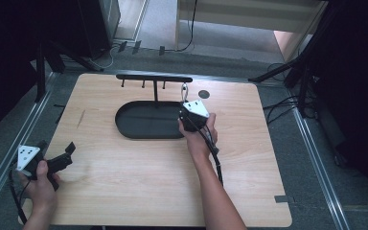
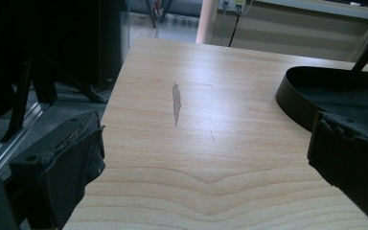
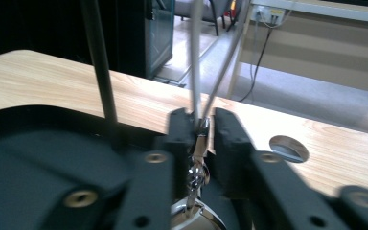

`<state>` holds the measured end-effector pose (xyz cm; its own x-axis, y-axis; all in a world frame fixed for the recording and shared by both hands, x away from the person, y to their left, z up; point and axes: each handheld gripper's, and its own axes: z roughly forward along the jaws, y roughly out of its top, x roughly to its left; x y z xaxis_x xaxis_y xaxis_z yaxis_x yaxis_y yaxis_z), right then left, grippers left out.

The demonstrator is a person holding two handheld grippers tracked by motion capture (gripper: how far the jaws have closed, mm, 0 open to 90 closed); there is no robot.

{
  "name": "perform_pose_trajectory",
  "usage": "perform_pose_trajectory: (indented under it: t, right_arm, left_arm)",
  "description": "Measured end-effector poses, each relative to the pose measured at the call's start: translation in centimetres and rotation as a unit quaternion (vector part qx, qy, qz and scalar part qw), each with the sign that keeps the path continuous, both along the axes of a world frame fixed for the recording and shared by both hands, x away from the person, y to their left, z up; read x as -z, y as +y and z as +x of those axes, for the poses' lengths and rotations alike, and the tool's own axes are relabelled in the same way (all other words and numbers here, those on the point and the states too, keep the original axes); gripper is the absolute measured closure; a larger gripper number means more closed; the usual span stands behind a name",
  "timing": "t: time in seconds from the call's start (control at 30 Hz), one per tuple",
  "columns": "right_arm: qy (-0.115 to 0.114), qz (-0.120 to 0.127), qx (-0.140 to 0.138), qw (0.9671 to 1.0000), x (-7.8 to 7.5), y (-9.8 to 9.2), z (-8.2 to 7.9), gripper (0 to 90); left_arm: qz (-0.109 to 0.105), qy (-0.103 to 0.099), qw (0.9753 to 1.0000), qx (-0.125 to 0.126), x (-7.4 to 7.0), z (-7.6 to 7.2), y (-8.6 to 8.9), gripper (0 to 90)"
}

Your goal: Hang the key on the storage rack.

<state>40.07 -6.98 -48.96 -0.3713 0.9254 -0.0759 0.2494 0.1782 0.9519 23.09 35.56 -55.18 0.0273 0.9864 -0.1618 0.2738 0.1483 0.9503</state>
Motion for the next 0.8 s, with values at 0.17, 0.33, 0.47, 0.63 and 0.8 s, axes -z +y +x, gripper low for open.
perform_pose_trajectory:
  t: [0.17,0.33,0.47,0.63,0.8]
  right_arm:
    - [-0.016,0.011,-0.001,0.9998,0.0,-0.3,-0.4,62.5]
    - [-0.037,0.010,-0.004,0.9993,-0.2,-1.0,-1.2,49.6]
    - [-0.049,-0.005,0.000,0.9988,-0.5,-2.0,-1.9,41.1]
    - [-0.045,0.019,-0.002,0.9988,-1.1,-3.8,-2.8,29.3]
    - [-0.007,0.061,-0.007,0.9981,-1.6,-5.9,-3.8,12.0]
  left_arm:
    - [-0.001,0.000,1.0000,0.000,0.0,0.0,0.0,0.0]
    - [-0.001,0.000,1.0000,0.000,0.0,0.0,0.0,0.0]
    - [0.000,0.000,1.0000,0.000,0.0,0.0,0.0,0.0]
    - [0.000,-0.001,1.0000,0.000,0.0,0.0,0.0,0.0]
    - [0.000,-0.001,1.0000,0.000,0.0,0.0,0.0,0.0]
